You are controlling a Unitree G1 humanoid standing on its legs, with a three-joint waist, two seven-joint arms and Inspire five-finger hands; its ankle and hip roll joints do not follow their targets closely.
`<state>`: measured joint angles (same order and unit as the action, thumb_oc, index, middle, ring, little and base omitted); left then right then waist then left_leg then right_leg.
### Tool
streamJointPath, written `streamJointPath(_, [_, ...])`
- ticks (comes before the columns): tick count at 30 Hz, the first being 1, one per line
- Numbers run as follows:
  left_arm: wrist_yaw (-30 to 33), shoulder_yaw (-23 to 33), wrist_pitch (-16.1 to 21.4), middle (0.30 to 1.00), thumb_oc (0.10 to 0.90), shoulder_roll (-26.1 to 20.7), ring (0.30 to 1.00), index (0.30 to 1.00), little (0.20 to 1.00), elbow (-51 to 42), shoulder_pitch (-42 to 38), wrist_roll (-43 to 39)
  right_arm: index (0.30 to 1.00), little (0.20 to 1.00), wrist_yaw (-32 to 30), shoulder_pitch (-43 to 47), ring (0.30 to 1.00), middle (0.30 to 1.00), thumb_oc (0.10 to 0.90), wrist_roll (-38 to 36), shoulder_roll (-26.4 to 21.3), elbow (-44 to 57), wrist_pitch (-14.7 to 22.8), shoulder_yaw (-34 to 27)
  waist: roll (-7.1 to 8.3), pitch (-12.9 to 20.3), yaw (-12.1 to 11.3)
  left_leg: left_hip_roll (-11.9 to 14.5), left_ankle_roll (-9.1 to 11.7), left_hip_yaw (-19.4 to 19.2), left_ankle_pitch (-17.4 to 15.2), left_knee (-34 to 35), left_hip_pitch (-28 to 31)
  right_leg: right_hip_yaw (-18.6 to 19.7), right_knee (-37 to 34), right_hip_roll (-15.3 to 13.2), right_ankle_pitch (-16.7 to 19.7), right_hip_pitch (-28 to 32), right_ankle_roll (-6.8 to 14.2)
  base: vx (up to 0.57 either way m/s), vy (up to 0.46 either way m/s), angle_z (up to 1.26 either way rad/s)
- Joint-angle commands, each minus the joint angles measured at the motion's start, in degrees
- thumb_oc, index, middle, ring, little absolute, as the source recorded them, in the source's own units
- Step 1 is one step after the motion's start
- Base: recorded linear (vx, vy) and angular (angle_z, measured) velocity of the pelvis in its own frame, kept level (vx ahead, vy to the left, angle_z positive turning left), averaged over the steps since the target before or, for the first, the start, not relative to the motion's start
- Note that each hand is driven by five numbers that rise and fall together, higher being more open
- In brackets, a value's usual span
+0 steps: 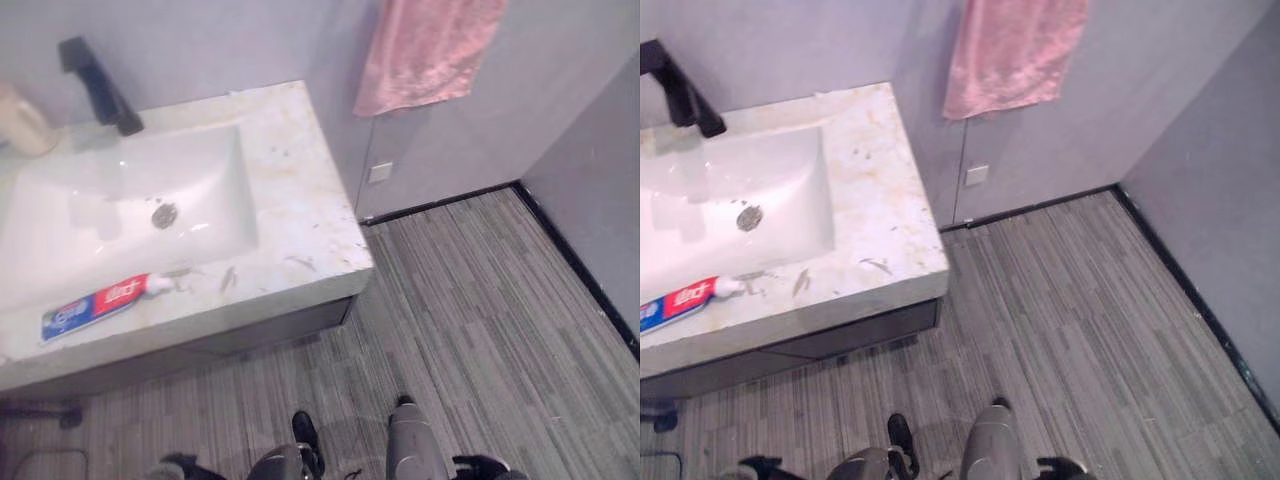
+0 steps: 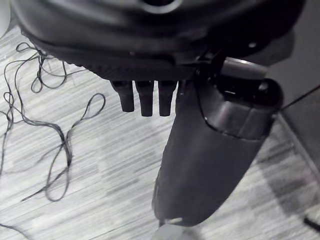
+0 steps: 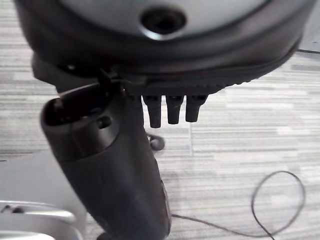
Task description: Organize the bathroom.
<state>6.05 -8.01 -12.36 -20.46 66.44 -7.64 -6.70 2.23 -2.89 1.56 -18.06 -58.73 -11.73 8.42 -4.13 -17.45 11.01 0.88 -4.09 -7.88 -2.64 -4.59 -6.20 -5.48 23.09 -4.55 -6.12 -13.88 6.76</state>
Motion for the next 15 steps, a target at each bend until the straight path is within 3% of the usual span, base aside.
streamJointPath(1, [4.6, -0.2, -1.5, 0.9, 0.8, -4.4, 0.9, 0.9, 0.9, -4.0, 1.8, -2.7, 0.9, 0.9, -3.0, -2.1, 0.9, 0.9, 0.8, -0.8, -3.4, -1.9, 1.9, 0.2, 3.49, 5.4, 1.2, -2.0, 5.5, -3.1, -0.1, -4.6, -2.7, -2.2, -8.9, 3.5, 3.5, 1.7, 0.6, 0.1, 0.069, 0.88])
streamJointPath(3, [9.5, 1.3, -2.1, 0.9, 0.8, -3.7, 0.9, 0.9, 0.9, -4.8, 1.0, -7.4, 0.9, 0.9, -3.6, -2.2, 0.9, 0.9, 0.8, -0.1, -3.0, -2.9, 2.2, 0.3, 3.48, 7.0, 0.8, -3.8, 5.1, -1.6, -0.4, -5.5, -2.6, -2.4, -9.0, 4.5, 3.2, 2.9, -0.3, 0.15, 0.049, 0.6])
streamJointPath(8, [26.0, 8.4, -0.4, 0.9, 0.8, -2.9, 0.9, 0.9, 0.9, -3.0, 2.9, -17.6, 0.9, 0.9, -3.8, -1.9, 0.9, 0.9, 0.8, 0.2, -2.5, -4.8, 4.1, 0.5, 3.52, 8.7, -0.5, -4.0, 4.2, 0.1, -0.5, -4.6, 0.1, -1.7, -6.6, 5.1, 2.1, 5.0, -0.4, 0.12, -0.033, 0.21])
streamJointPath(9, [30.3, 9.9, 0.7, 0.9, 0.8, -2.9, 0.9, 0.9, 0.9, -2.3, 3.2, -19.5, 0.9, 0.9, -3.8, -1.9, 0.9, 0.9, 0.8, 0.5, -2.1, -4.9, 4.0, 1.1, 3.62, 8.9, -0.7, -3.9, 4.1, 0.2, -0.4, -3.8, 0.9, -1.7, -6.8, 5.4, 1.7, 5.7, -0.4, 0.12, -0.108, 0.29])
streamJointPath(10, [38.2, 13.2, 4.3, 0.9, 0.8, -2.7, 0.9, 0.9, 0.9, 0.1, 3.7, -25.3, 0.9, 0.9, -3.8, -2.0, 0.9, 0.9, 0.8, 0.6, -1.2, -5.5, 4.1, 1.8, 4.17, 9.0, -1.0, -3.9, 3.9, 0.5, -0.4, -3.7, 1.9, -1.7, -7.7, 5.5, 1.5, 7.6, -0.6, 0.07, -0.082, 0.25])
streamJointPath(11, [38.2, 13.2, 4.3, 0.9, 0.8, -2.7, 0.9, 0.9, 0.9, 0.1, 3.7, -25.3, 0.9, 0.9, -3.8, -2.0, 0.9, 0.9, 0.8, 0.6, -1.2, -5.5, 4.1, 1.8, 4.14, 9.1, -1.0, -3.9, 4.0, 0.5, -0.3, -3.7, 1.7, -1.7, -7.8, 5.5, 1.6, 7.5, -0.6, 0.06, -0.113, 0.3])
streamJointPath(13, [49.6, 18.6, 10.8, 0.9, 0.8, -2.4, 0.9, 0.9, 0.9, 3.9, 4.5, -33.5, 0.9, 0.9, -3.7, -1.9, 0.9, 0.9, 0.8, 0.7, 0.7, -6.0, 4.2, 3.2, 5.66, 9.2, -1.9, -4.0, 4.3, 0.2, -0.8, -6.1, 0.9, -1.8, -10.9, 5.5, 1.9, 10.6, -0.9, -0.02, -0.15, 0.32])
streamJointPath(15, [52.8, 20.3, 13.0, 0.9, 0.8, -2.3, 0.9, 0.9, 0.9, 5.4, 4.9, -37.4, 0.9, 0.9, -3.6, -2.0, 0.9, 0.9, 0.8, 0.8, 1.2, -6.2, 4.1, 3.5, 6.28, 9.3, -2.1, -3.7, 4.6, -0.3, -1.3, -7.9, 0.1, -2.1, -11.5, 5.3, 2.0, 11.4, -1.1, -0.05, -0.105, 0.46])
